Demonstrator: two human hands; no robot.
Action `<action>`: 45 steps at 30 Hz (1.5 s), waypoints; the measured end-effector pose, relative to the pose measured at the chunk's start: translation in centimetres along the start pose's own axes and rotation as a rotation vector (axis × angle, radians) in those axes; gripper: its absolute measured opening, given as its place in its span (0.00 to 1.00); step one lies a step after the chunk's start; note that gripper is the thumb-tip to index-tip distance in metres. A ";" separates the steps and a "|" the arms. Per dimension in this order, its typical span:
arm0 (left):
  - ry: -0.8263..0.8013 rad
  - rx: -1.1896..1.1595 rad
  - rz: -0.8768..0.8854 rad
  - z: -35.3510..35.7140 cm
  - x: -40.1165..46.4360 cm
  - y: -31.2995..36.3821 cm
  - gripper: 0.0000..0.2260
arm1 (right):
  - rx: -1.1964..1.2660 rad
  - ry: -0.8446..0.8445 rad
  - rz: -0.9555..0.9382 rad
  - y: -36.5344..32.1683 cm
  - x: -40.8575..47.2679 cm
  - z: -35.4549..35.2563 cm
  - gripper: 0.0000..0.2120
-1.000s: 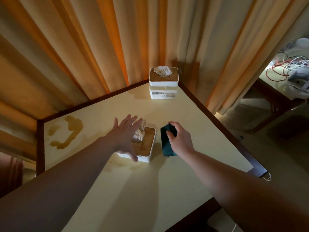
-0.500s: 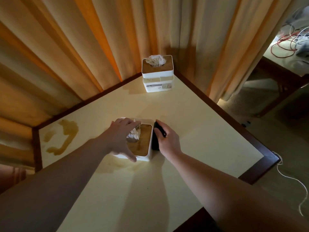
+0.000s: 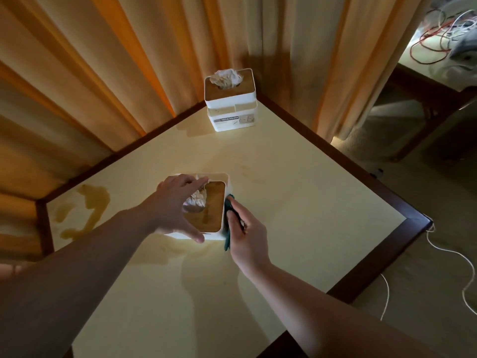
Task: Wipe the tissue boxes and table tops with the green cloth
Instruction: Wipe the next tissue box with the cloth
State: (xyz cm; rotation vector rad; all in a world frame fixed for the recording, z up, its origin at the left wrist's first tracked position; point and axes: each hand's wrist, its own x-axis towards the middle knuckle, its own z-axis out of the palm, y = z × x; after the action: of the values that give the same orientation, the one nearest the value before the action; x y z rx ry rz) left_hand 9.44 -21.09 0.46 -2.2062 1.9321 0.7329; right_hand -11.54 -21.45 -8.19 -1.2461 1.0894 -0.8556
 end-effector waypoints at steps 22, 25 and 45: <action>-0.019 0.035 -0.008 0.3 -0.1 -0.1 0.65 | -0.116 0.018 -0.068 -2.6 1.9 0.1 0.15; -0.026 0.020 -0.008 0.3 -0.1 -0.1 0.65 | -0.169 0.018 -0.019 -2.8 5.7 0.7 0.15; -0.035 0.060 -0.017 0.8 -0.2 -0.3 0.63 | -0.200 0.011 0.023 -2.9 5.2 0.5 0.13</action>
State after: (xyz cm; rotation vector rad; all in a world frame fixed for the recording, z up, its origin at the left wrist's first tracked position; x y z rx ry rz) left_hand 9.46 -20.57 -0.21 -2.1577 1.8915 0.6969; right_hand -9.34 -26.63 -6.15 -1.3927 1.2189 -0.7500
